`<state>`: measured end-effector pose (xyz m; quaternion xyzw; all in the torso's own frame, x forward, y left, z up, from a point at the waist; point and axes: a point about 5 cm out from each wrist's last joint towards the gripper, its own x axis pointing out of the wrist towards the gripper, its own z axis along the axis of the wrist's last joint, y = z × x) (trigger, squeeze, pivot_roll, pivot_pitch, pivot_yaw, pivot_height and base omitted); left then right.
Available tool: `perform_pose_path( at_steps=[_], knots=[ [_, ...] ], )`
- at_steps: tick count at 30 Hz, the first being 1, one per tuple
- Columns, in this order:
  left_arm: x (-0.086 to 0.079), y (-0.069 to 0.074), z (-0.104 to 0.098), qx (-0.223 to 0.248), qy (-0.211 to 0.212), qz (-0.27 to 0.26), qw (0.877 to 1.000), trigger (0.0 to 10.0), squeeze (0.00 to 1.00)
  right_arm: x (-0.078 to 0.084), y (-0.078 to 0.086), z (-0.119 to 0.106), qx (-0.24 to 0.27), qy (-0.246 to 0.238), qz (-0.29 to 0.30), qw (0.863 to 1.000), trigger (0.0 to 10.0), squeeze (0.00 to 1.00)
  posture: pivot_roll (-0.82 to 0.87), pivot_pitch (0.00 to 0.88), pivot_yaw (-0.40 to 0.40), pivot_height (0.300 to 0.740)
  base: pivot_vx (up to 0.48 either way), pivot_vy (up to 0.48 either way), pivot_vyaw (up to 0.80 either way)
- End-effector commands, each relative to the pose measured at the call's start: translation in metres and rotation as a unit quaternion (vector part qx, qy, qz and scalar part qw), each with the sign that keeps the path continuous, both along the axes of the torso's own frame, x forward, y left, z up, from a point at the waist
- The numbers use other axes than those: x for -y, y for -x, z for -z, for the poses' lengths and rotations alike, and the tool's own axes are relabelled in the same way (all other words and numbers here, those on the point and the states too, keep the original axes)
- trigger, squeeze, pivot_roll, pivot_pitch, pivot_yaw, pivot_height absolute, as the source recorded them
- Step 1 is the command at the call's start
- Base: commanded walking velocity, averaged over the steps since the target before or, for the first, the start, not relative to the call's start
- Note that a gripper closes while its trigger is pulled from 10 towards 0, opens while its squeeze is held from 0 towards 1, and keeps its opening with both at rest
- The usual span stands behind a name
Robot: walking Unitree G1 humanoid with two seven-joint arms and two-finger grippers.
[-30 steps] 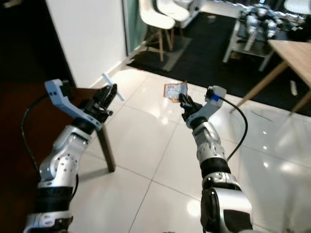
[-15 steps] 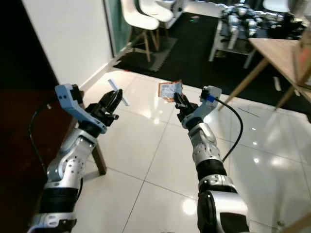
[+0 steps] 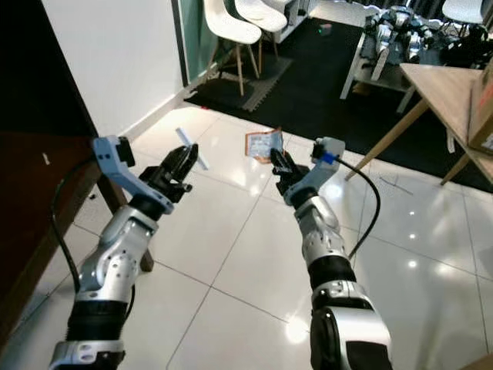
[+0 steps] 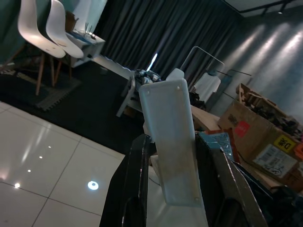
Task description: Picking trash to rubbish bin
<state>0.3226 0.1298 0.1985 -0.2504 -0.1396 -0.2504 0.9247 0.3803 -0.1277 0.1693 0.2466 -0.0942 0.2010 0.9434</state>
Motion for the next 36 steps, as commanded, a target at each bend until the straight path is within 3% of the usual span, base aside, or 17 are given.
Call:
perform_pose_path(
  at_steps=[1, 26, 36],
  knots=[
    [0.005, 0.002, 0.002, 0.000, -0.005, 0.011, 1.000, 10.0, 0.00, 0.004, 0.000, 0.002, -0.004, 0.006, 0.001, 1.000, 10.0, 0.00, 0.08, 0.100, -0.060, 0.740, 0.000, -0.461, 0.00],
    [0.006, -0.001, 0.000, -0.001, -0.001, 0.012, 1.000, 10.0, 0.00, 0.012, -0.001, -0.002, -0.003, 0.003, 0.019, 1.000, 10.0, 0.00, 0.07, 0.105, -0.046, 0.740, 0.000, -0.459, 0.00],
    [-0.004, -0.005, 0.000, -0.006, 0.016, -0.012, 1.000, 10.0, 0.00, 0.016, 0.001, 0.001, -0.007, 0.005, 0.026, 1.000, 10.0, 0.00, 0.07, 0.114, -0.039, 0.740, 0.000, 0.000, 0.00]
  ],
)
